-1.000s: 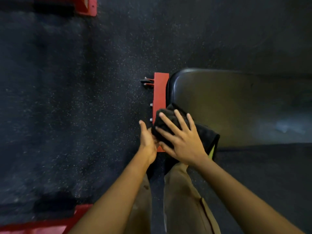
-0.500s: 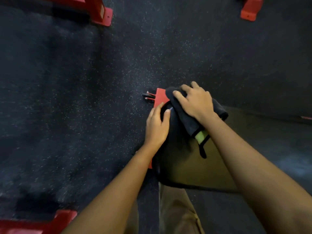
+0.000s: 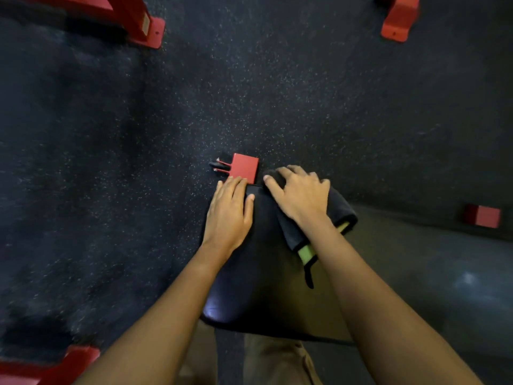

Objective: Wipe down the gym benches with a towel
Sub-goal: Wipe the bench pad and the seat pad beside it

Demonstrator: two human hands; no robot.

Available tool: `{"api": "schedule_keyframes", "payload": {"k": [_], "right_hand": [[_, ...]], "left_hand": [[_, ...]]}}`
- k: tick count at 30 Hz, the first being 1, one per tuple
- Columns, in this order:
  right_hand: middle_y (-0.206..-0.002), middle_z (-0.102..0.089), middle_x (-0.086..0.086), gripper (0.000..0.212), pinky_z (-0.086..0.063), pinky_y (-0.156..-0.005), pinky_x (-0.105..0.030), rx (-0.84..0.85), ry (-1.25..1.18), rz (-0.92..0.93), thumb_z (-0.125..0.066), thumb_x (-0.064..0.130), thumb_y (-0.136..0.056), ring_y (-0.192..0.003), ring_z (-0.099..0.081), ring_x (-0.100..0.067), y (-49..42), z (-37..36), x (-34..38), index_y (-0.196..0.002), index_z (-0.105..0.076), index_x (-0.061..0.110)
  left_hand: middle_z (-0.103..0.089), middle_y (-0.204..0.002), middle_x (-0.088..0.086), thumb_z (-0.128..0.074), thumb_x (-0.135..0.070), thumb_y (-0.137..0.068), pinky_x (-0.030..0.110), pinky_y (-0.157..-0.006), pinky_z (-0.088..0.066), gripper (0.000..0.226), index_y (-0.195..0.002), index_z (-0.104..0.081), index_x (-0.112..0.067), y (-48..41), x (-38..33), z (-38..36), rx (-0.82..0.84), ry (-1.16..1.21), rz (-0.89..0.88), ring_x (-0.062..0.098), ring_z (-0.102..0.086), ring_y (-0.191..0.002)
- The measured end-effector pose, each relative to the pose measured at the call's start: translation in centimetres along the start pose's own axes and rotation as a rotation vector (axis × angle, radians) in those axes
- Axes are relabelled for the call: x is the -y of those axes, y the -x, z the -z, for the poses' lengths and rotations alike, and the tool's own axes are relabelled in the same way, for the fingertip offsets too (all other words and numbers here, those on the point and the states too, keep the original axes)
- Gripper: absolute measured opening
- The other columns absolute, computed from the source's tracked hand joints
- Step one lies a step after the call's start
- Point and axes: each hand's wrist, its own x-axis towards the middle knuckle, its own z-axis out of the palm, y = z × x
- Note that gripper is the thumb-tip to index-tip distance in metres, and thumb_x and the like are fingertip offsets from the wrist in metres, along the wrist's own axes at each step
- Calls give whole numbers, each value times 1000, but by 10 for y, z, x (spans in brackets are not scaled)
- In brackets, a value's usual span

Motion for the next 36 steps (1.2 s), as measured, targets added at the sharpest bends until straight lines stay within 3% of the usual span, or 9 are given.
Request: {"api": "schedule_keyframes", "payload": {"k": [4,11,15,21,29,36], "right_hand": [[-127,-58,2,49,-37,-89,-45,-106,-51,19,-41,59,-92,-113,-53,-29,14,-1,-54,-122,-61,27],[-131,-57,-4,48,-36,-92,-48,-129,-60,-214,-46,54,-94,-116,-51,-33,34,18,-187,-124,-61,21],[-132,-54,-8,52,-33,-95,-47,-83,14,-244,-38,55,-95,-118,-48,-37,27,18,-170,-128,-57,20],[-136,-51,-3,60,-31,-97,-48,-23,26,-38,-34,65,-92,-122,-46,-33,18,10,-106,-134,-51,25],[-131,-55,0,57,-31,-93,-46,-136,-80,12,-38,63,-90,-117,-49,-28,26,6,-145,-127,-58,24],[-122,-60,-1,52,-32,-89,-45,-291,-88,7,-43,60,-89,-110,-52,-29,38,2,-229,-118,-63,21]], "left_hand": [[-61,-123,20,-33,-28,-93,38,-111,-24,49,-120,-60,2,-2,-28,-12,51,-66,-139,34,-54,-120],[-64,-118,18,-48,-18,-91,40,-108,-26,37,-119,-61,2,-7,-71,-37,91,-63,-215,33,-58,-115],[-62,-119,18,-47,-19,-91,40,-109,-25,37,-120,-60,2,-5,-78,-44,66,-78,-172,32,-57,-116],[-59,-124,21,-39,-21,-93,42,-110,-24,42,-122,-58,3,-1,-89,-53,33,-99,-109,35,-51,-123],[-54,-132,20,-36,-27,-95,37,-113,-20,47,-128,-53,2,6,-122,-76,50,-109,-139,33,-46,-129],[-55,-131,21,-33,-28,-94,40,-111,-23,49,-127,-54,3,17,-182,-121,31,-133,-242,34,-48,-126]]}}
